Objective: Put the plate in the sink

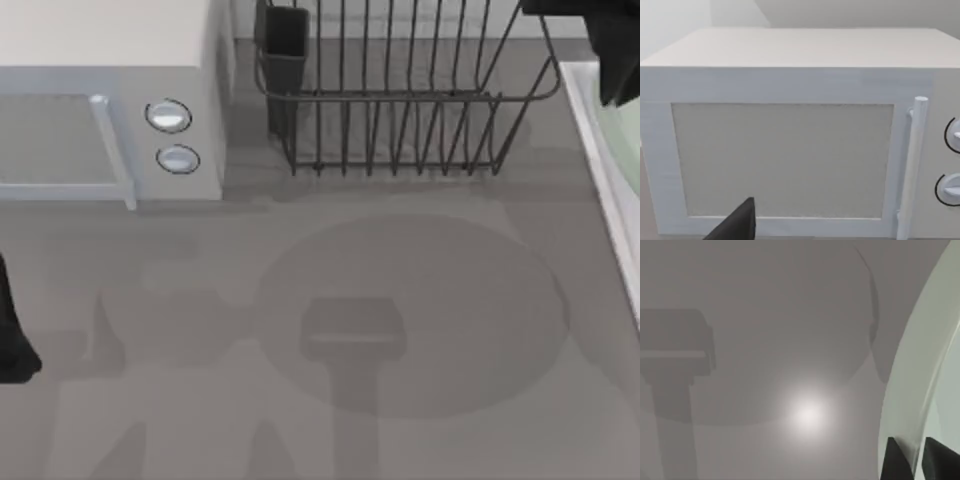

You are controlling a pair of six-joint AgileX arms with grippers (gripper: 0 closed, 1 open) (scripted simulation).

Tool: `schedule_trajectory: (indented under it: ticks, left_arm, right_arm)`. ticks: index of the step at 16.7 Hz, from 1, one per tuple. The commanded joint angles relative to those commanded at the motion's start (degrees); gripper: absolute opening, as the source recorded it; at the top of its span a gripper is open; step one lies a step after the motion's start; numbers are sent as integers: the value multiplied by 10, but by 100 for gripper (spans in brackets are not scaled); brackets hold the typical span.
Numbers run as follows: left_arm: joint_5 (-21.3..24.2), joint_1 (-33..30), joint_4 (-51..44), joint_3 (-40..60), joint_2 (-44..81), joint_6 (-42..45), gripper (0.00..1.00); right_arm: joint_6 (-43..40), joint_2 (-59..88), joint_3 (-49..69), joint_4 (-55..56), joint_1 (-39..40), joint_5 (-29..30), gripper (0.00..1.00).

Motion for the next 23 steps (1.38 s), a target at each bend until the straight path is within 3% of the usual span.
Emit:
schedule_trajectory:
  ticks: [4, 12, 19, 23]
  left_arm:
    - [0, 0, 0, 0, 0, 0, 100]
    - [0, 0, 0, 0, 0, 0, 100]
    - [0, 0, 0, 0, 0, 0, 100]
    - [0, 0, 0, 0, 0, 0, 100]
  right_arm:
    - [-42, 65, 63, -1, -43, 0, 0]
    - [-199, 352, 286, 12, -200, 1, 0]
    - [-231, 392, 325, 17, -232, 1, 0]
    - [-231, 392, 325, 17, -232, 1, 30]
